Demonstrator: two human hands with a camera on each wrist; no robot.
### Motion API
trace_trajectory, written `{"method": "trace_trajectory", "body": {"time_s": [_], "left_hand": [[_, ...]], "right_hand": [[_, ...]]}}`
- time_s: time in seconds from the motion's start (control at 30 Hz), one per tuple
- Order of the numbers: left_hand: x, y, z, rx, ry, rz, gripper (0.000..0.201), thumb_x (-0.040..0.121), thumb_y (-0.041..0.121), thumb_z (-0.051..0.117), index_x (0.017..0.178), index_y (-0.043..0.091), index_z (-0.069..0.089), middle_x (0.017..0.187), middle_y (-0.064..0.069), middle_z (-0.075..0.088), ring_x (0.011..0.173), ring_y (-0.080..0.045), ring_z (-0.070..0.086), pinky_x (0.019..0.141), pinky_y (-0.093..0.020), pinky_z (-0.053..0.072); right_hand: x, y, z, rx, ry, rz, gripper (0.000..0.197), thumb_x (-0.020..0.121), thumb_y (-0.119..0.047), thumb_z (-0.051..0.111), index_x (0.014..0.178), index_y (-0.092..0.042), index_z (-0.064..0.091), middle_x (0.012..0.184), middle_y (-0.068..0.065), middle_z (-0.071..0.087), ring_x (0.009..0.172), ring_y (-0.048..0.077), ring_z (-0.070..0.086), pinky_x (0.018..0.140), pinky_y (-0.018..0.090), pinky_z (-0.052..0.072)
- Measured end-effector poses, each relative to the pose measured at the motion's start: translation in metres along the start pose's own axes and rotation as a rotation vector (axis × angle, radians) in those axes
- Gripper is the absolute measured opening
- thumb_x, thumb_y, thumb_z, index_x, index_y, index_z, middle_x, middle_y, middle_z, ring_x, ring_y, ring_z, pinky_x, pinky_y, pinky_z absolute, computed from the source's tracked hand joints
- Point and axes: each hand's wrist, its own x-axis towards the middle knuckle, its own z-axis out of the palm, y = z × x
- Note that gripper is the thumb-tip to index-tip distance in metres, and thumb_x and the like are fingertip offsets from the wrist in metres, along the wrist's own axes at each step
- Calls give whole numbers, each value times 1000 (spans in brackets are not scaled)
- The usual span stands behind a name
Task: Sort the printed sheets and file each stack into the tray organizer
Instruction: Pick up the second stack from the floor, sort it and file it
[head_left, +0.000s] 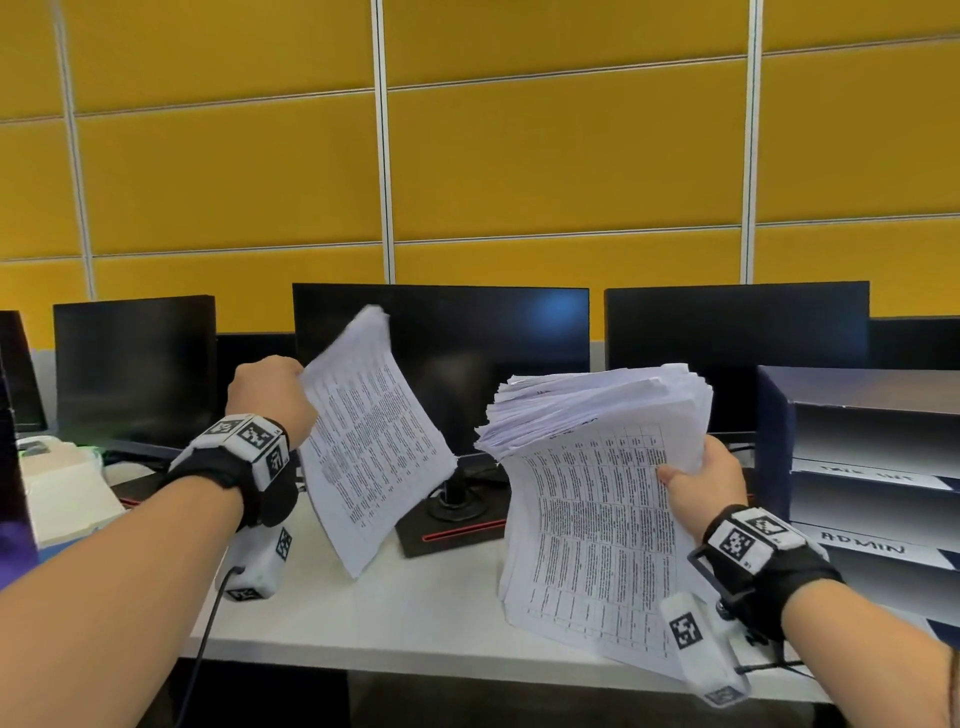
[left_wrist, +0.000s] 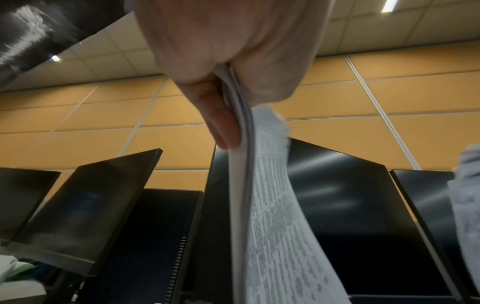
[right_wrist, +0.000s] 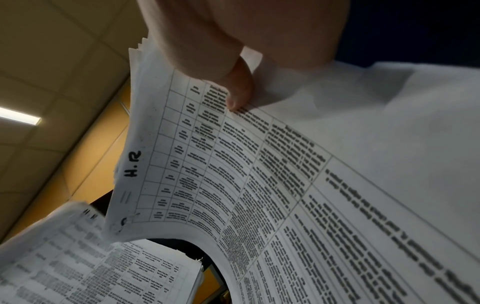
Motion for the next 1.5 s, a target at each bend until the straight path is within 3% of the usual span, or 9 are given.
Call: {"method": "trace_trajectory", "body": {"time_s": [0.17,0.3,0.5,0.63,0.8,0.93,1.1,1.3,1.5], "left_hand": [[-5,15,11,-160,-37,145,24,81,-3,45,71,9,63,71,-14,59,68,-35,59,53,-34,45],[-15,48,19,-335,-79,258,24,87,2,55,86,18,73,81,-6,68,79,-23,63,73,-34,53],[-17,97,37,-437,-457,455,23,86,6,65,87,28,71,92,-1,72,92,-18,66,89,-43,54],[-21,111,43,-571,-485,478,12,88,10,67,90,21,73,90,4,72,88,-10,66,89,-37,54],[-33,99,70,-949,-472,107,36,101,40,43,99,15,69,99,-13,72,90,-21,67,84,-42,56],[-41,77,99,-888,-635,-28,24,100,16,41,108,23,62,101,-6,72,96,-24,67,95,-45,50],[-53,57,131,-667,-920,206,89,69,17,75,144,27,29,131,4,55,120,-13,55,98,-36,51],[-74,83,141,-943,-450,215,13,88,35,67,100,38,62,101,8,70,96,-8,66,90,-34,53],[-81,100,138,-1050,-166,-44,10,87,39,67,86,30,62,87,9,69,85,-10,67,80,-32,53]], "right_hand": [[-8,-14,-2,65,-118,-42,34,89,0,58,121,-9,52,112,11,61,107,31,58,83,43,49],[-8,-19,3,74,-154,-87,34,87,-2,61,120,-8,54,111,13,63,104,30,60,80,39,49],[-2,-17,12,76,-215,-122,32,87,-2,61,118,-8,53,106,11,62,91,21,59,62,23,44],[5,-3,10,82,-170,-95,34,86,1,62,119,-5,56,109,12,65,101,27,62,90,42,50],[14,9,10,100,-148,-72,32,85,4,62,116,-1,57,112,16,65,104,30,62,97,45,47],[22,15,13,95,-149,-66,33,84,2,64,116,-3,59,111,16,66,103,30,63,95,47,48],[26,18,16,93,-141,-54,33,84,0,65,116,-6,59,110,14,67,102,30,63,95,51,49],[11,8,21,103,-73,-103,34,87,-1,62,120,-7,55,110,7,62,99,21,58,86,33,46],[-2,-10,32,204,-44,-242,26,88,-4,60,108,-18,52,97,-6,60,87,10,59,71,27,52]]}}
